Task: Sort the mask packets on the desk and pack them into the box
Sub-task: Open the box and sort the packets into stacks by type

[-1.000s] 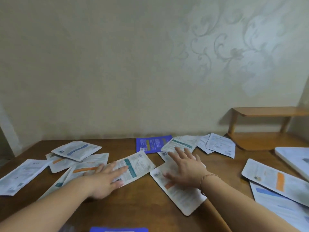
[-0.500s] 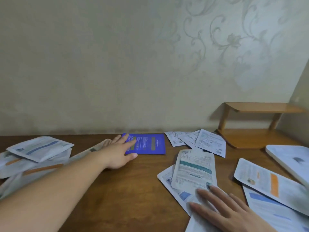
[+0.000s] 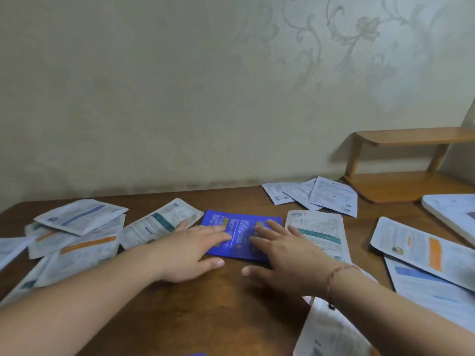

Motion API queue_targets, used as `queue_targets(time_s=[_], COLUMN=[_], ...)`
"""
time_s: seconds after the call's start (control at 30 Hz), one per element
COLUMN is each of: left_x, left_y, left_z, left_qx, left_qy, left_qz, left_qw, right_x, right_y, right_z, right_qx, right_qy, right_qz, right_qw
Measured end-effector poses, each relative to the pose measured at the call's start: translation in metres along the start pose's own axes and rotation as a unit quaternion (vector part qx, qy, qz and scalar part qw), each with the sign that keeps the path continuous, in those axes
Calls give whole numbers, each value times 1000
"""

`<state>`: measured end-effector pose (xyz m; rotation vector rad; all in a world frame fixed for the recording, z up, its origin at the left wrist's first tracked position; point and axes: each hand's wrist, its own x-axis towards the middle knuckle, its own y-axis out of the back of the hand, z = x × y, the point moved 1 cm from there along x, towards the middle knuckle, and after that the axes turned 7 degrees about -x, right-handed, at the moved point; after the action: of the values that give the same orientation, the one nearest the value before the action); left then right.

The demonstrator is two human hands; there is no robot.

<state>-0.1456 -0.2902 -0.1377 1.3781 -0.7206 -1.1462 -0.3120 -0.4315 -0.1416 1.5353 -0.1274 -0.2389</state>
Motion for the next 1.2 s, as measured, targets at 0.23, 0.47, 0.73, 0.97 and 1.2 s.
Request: queue_targets(time_s=[0.23, 0.47, 0.73, 0.97, 1.2], left_x=[-21, -61, -131, -186, -233], left_y=[2, 6, -11, -42, -70], left_z=[-12, 35, 98, 117, 155], left_qx=[-29, 10, 73, 69, -304], left_qy=[37, -92, -110, -84, -191], left_qz=[-1, -41, -71, -36, 100], left_qw=[999, 995, 989, 993, 928], right_x=[-32, -125, -234, -289, -299], right_y=[-11, -29, -70, -79, -48], right_z=[-71, -78, -71, -80, -78], right_qx=[-28, -37, -100, -74, -45], right_qy=[85, 143, 155, 175, 199], right_qz=[54, 151, 293, 335, 372], right_qw=[995, 977, 938, 923, 906])
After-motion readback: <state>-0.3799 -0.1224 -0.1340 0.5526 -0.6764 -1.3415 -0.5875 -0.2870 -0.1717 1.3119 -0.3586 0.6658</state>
